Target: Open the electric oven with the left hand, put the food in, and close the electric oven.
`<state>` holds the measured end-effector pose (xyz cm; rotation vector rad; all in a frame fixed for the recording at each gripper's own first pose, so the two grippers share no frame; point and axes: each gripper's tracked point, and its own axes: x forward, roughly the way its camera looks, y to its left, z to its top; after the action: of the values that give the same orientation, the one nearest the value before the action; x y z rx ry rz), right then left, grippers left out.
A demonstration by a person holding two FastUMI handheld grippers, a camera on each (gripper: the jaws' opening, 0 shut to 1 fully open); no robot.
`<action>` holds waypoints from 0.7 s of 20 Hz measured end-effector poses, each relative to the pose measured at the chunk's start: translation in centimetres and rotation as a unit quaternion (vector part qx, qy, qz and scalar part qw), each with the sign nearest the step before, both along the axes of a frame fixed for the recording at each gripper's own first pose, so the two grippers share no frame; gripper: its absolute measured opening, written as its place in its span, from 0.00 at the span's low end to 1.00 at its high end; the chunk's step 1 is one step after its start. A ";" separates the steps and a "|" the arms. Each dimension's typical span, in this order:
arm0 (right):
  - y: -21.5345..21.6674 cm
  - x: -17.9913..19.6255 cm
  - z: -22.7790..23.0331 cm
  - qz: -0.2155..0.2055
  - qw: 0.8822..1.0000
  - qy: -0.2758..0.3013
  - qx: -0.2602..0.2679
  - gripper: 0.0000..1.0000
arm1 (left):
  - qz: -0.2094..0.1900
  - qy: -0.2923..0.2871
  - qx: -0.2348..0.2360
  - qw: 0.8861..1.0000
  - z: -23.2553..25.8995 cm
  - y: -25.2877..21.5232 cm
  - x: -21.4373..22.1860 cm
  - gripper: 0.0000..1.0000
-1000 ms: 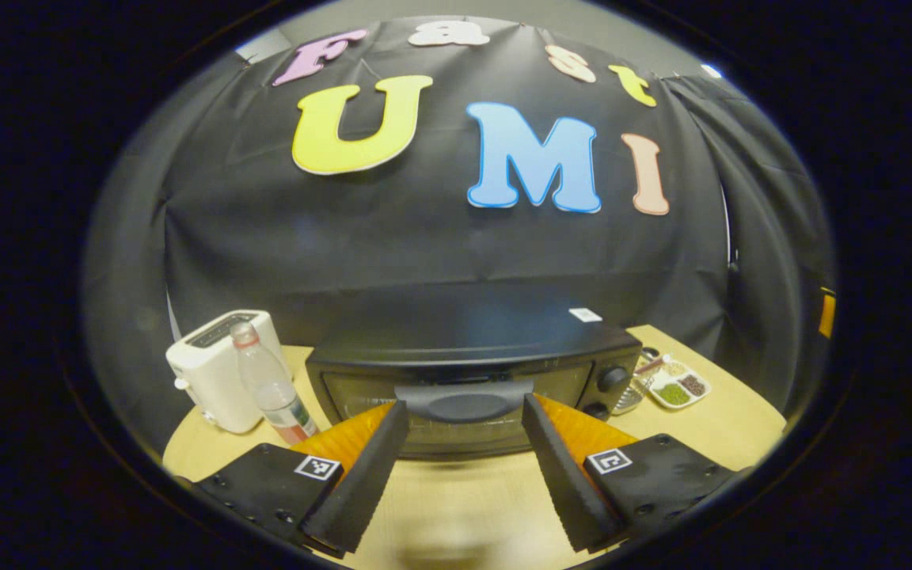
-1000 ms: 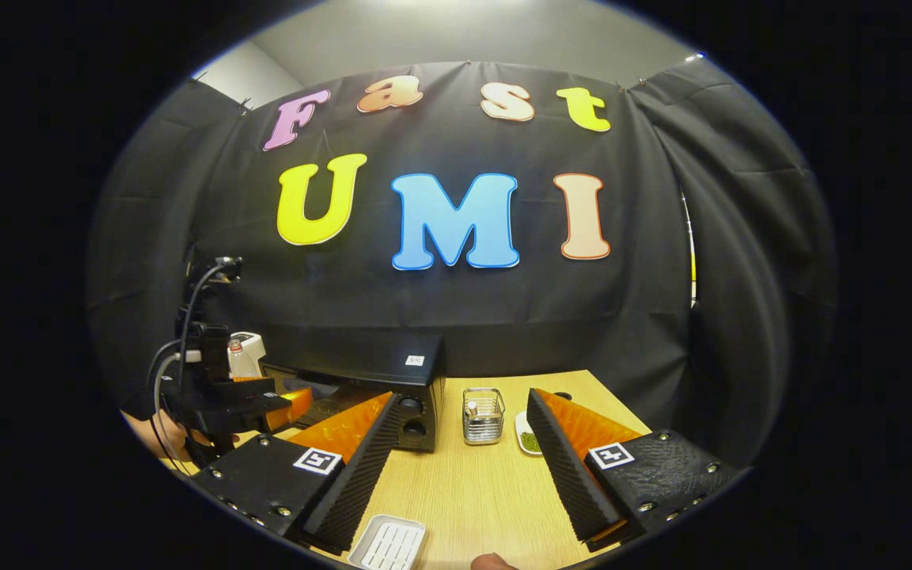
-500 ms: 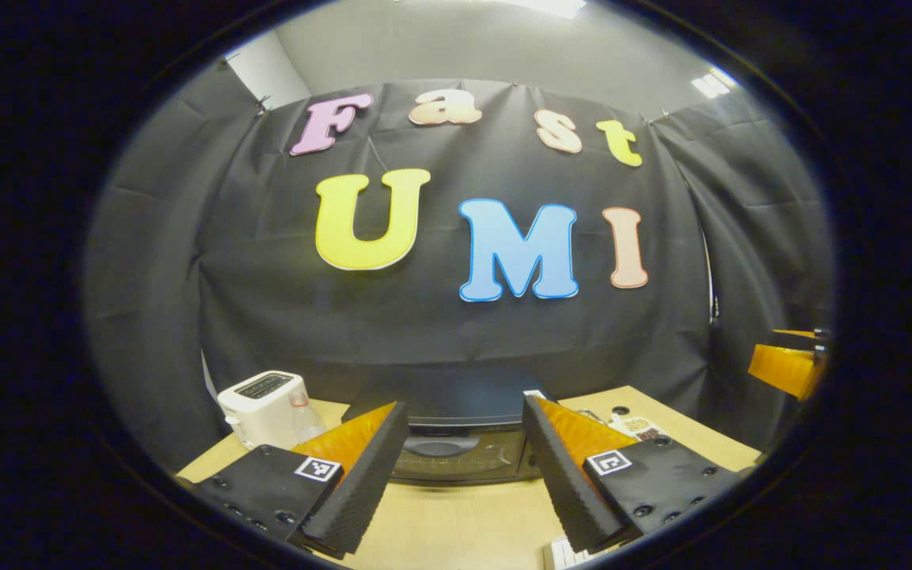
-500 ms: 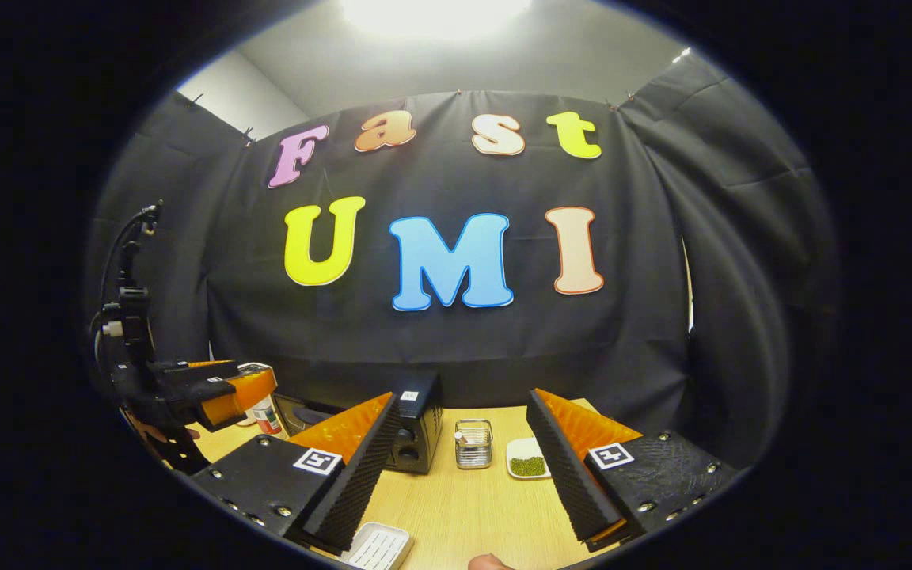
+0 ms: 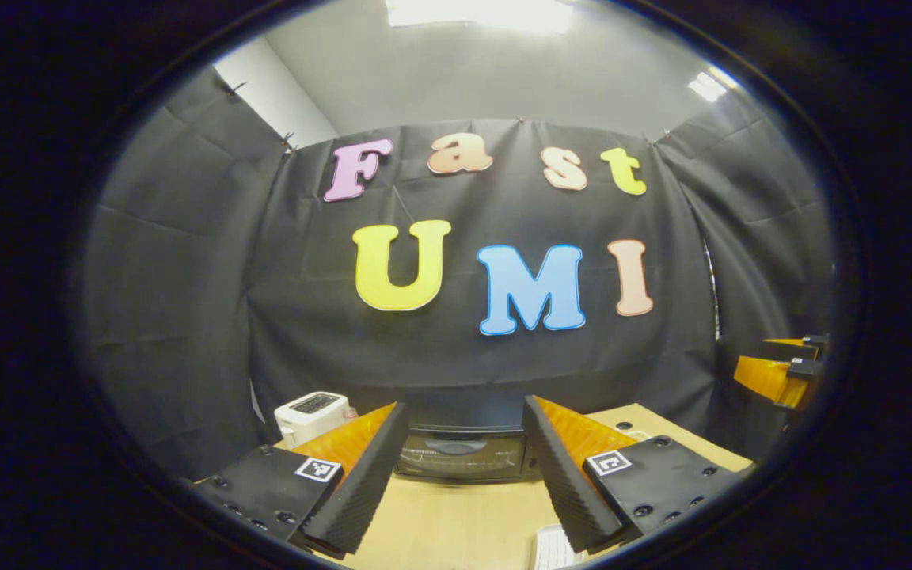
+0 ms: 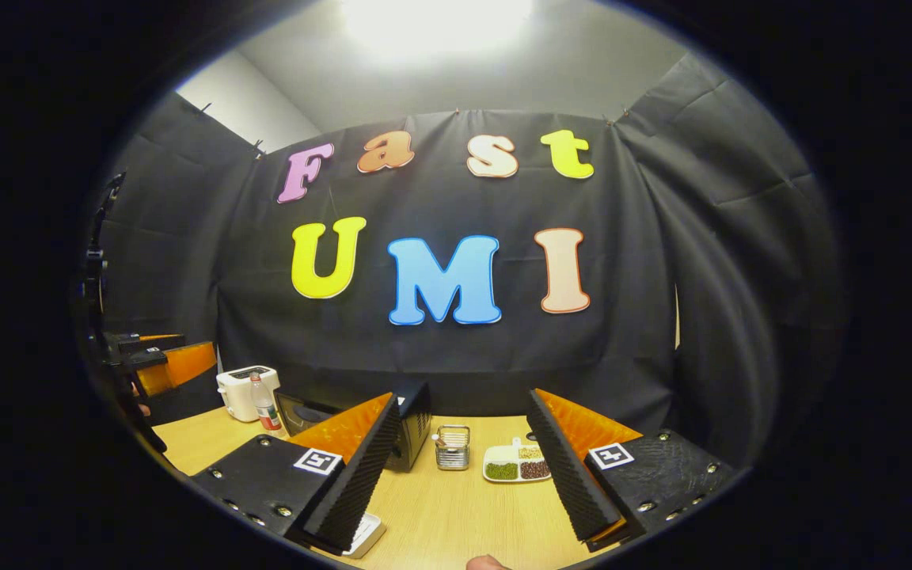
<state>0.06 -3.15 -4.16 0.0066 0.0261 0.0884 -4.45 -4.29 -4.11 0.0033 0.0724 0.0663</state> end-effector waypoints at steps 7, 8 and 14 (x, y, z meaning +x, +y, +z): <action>1.1 -2.2 0.9 -0.024 0.999 -0.024 -0.024 0.98 | -0.002 -0.018 -0.002 1.000 1.9 2.8 -2.6 1.00; 1.3 -2.4 1.3 -0.030 0.999 -0.030 -0.025 0.98 | -0.003 -0.019 0.000 1.000 2.1 3.2 -2.9 1.00; 3.2 -3.3 2.7 -0.044 0.997 -0.054 -0.018 0.98 | -0.014 -0.024 -0.001 1.000 3.6 3.9 -5.2 1.00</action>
<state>-3.19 0.05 -1.51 -0.0334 -0.0811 0.0005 -9.67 -0.44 -0.53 0.0007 0.0253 0.0386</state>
